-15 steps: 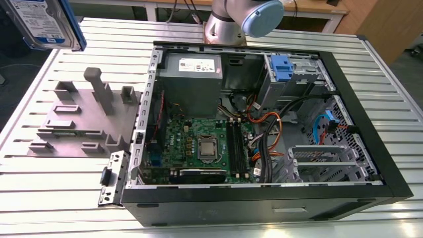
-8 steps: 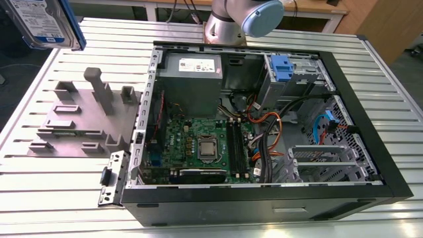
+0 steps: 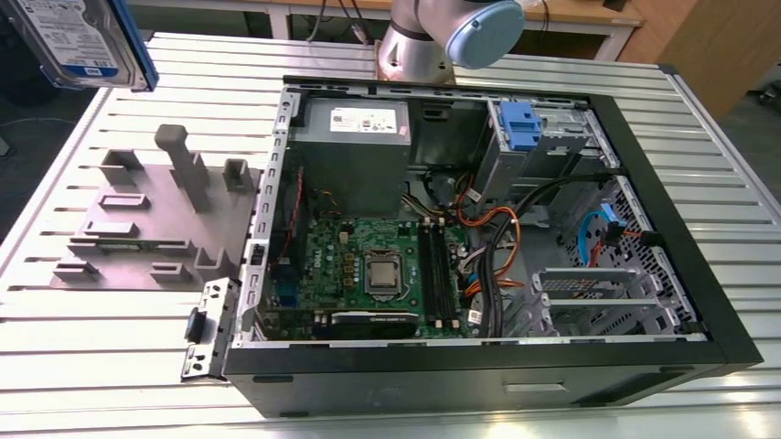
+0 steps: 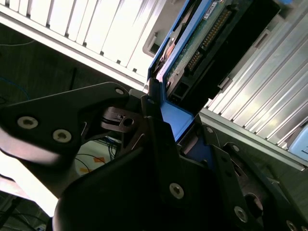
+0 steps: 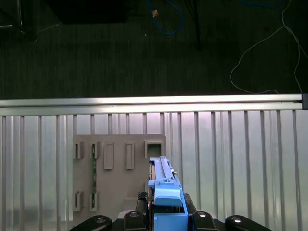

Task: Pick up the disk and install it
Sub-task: 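Pick up the disk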

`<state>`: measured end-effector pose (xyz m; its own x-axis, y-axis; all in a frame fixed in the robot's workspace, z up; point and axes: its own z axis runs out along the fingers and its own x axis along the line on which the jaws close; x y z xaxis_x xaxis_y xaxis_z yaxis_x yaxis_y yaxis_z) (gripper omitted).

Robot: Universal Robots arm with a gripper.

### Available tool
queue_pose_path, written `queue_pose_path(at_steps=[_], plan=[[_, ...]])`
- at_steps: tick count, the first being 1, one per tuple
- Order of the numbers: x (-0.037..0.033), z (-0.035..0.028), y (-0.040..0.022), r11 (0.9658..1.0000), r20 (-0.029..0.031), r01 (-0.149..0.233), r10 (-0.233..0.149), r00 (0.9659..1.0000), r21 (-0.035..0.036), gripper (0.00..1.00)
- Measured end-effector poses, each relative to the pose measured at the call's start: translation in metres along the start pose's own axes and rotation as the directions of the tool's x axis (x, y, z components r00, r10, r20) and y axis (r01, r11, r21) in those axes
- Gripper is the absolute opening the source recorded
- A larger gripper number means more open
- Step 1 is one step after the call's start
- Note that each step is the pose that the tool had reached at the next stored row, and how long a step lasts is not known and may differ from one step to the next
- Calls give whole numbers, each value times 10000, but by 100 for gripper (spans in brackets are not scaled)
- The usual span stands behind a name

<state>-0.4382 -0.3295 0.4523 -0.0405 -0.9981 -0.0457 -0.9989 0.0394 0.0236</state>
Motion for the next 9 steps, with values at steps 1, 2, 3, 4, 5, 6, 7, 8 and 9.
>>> queue_pose_path(at_steps=[1, 2, 3, 4, 5, 6, 7, 8, 9], plan=[[0, -3, 0, 10000, 0, 0, 0, 10000, 0, 37], [0, -6, 0, 10000, 0, 0, 0, 10000, 0, 37], [0, -10, 0, 10000, 0, 0, 0, 10000, 0, 37], [-1, -13, 0, 10000, 0, 0, 0, 10000, 0, 37], [-1, -17, 0, 10000, 0, 0, 0, 10000, 0, 37], [-1, -20, 0, 10000, 0, 0, 0, 10000, 0, 37], [-1, -24, 0, 10000, 0, 0, 0, 10000, 0, 37], [-1, -28, 0, 10000, 0, 0, 0, 10000, 0, 37], [-1, -31, 1, 10000, 0, 0, 0, 10000, 0, 37]])
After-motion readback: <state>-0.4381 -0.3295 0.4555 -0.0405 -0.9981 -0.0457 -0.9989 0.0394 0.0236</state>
